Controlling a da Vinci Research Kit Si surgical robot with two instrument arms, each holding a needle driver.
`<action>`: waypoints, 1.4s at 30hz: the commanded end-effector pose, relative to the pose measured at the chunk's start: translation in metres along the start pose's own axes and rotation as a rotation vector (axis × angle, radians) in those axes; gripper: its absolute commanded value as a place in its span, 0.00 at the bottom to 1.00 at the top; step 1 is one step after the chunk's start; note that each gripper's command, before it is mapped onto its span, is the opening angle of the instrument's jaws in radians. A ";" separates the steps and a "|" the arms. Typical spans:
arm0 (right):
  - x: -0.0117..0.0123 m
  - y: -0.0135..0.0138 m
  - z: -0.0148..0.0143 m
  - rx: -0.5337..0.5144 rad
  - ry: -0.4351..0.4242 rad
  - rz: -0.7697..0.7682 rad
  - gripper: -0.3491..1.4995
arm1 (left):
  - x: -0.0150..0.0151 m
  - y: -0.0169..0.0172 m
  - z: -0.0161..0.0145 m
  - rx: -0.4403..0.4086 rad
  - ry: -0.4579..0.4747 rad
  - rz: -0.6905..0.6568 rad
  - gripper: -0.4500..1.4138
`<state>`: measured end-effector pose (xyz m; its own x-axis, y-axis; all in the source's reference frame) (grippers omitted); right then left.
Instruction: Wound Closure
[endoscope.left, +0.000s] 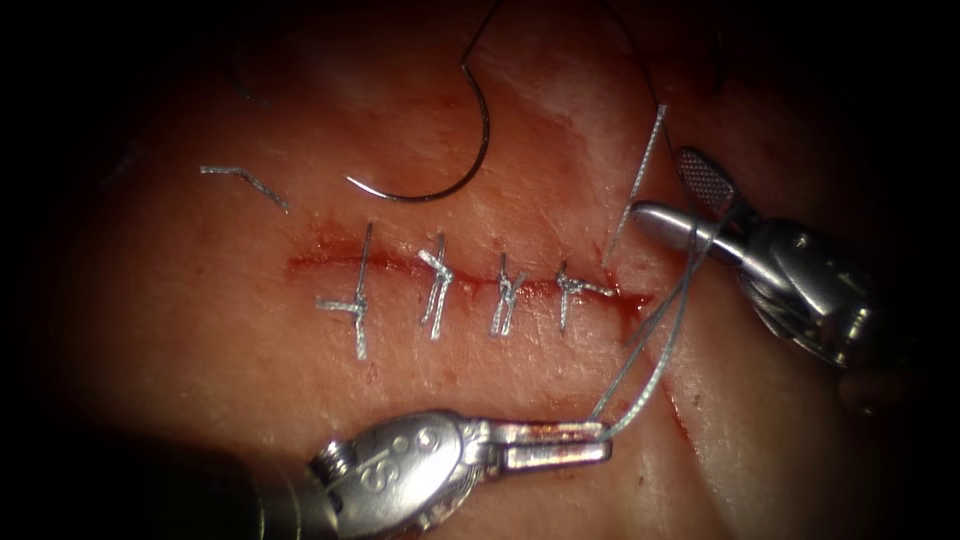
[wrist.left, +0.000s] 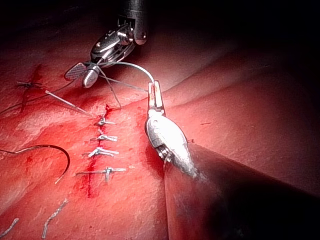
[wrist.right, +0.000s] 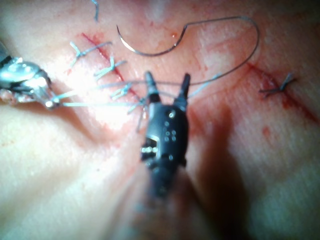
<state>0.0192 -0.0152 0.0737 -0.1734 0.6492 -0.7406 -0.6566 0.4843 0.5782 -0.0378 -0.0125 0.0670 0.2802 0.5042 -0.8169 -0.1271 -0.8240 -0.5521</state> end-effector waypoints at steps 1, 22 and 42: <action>-0.0008 -0.0004 0.0006 0.000 -0.020 0.010 0.98 | -0.0008 -0.0001 0.0002 0.000 -0.001 -0.002 0.00; -0.0040 -0.0003 -0.0015 -0.047 -0.193 0.287 0.99 | -0.0013 -0.0037 -0.0014 0.007 -0.032 0.040 0.00; -0.0049 -0.0010 -0.0039 -0.060 -0.195 0.328 0.99 | -0.0017 -0.0035 -0.0018 0.006 -0.046 0.057 0.00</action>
<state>0.0171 -0.0209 0.0748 -0.2390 0.8672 -0.4370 -0.6357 0.2004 0.7454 -0.0356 -0.0106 0.0701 0.2272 0.4678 -0.8541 -0.1515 -0.8494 -0.5055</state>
